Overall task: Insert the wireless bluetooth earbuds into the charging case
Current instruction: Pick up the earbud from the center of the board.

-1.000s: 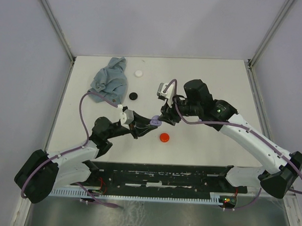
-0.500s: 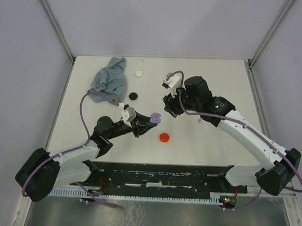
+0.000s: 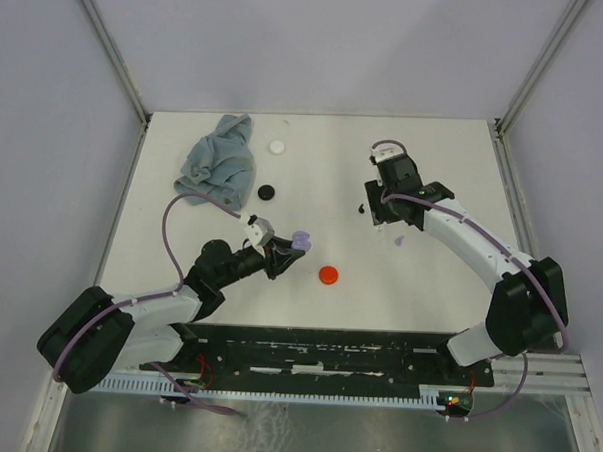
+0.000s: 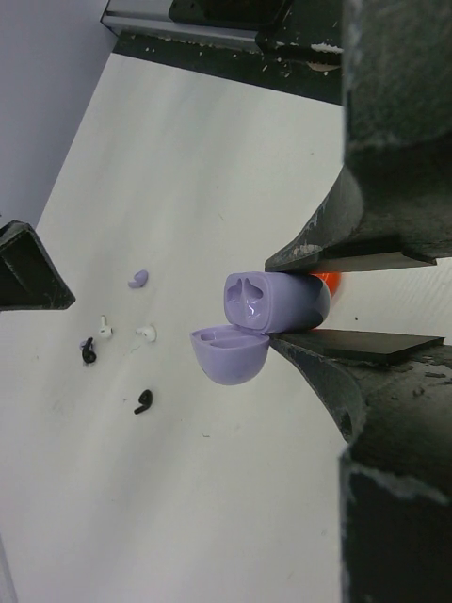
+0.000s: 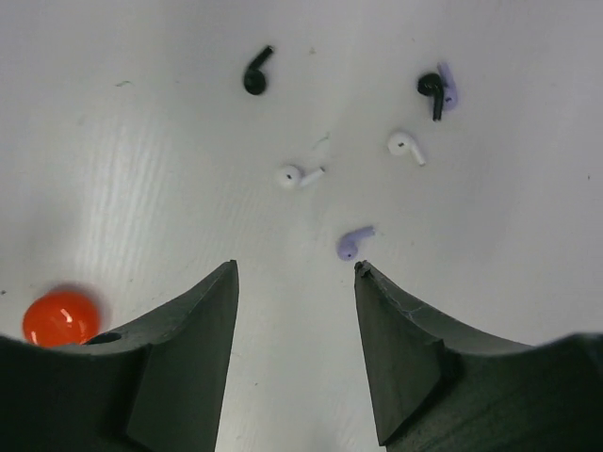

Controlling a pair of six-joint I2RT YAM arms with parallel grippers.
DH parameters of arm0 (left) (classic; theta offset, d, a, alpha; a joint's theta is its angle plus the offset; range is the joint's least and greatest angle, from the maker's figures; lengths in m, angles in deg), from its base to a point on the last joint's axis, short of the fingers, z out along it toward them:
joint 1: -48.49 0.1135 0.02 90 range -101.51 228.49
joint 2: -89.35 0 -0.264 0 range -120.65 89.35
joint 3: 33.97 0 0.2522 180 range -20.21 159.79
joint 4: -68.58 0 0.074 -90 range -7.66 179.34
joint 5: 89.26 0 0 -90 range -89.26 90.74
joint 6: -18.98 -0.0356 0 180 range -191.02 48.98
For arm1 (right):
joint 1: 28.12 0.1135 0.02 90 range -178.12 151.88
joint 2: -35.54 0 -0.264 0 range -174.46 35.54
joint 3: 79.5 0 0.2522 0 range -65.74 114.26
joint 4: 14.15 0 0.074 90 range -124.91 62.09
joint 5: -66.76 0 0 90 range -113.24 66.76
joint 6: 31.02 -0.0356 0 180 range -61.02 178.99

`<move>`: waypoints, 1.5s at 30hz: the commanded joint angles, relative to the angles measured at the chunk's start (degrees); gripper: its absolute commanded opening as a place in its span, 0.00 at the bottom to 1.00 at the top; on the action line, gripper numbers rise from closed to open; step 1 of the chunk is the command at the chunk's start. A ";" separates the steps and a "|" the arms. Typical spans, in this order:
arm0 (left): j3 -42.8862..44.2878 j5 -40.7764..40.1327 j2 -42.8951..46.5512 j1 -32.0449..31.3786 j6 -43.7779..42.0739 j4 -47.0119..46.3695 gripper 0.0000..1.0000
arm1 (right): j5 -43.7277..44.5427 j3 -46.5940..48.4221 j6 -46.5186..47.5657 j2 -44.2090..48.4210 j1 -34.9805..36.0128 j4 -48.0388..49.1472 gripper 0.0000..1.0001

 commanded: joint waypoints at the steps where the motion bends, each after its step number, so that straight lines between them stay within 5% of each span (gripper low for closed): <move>1: -0.21 -2.93 -0.77 0.19 -2.72 -3.99 0.03 | 3.24 -2.34 -7.73 -2.47 -5.19 1.10 0.60; 13: -0.72 -2.76 -2.00 0.47 -3.86 -5.38 0.03 | -5.29 -7.02 -13.72 -9.94 -14.62 4.98 0.58; 39: -0.43 -1.92 -0.73 0.41 -4.52 -4.23 0.03 | -23.11 -6.39 -16.85 -15.11 -13.26 8.10 0.52; 45: -0.60 -2.02 -0.31 0.36 -4.55 -4.25 0.03 | -17.03 -0.95 -8.68 -14.15 -11.13 -0.10 0.52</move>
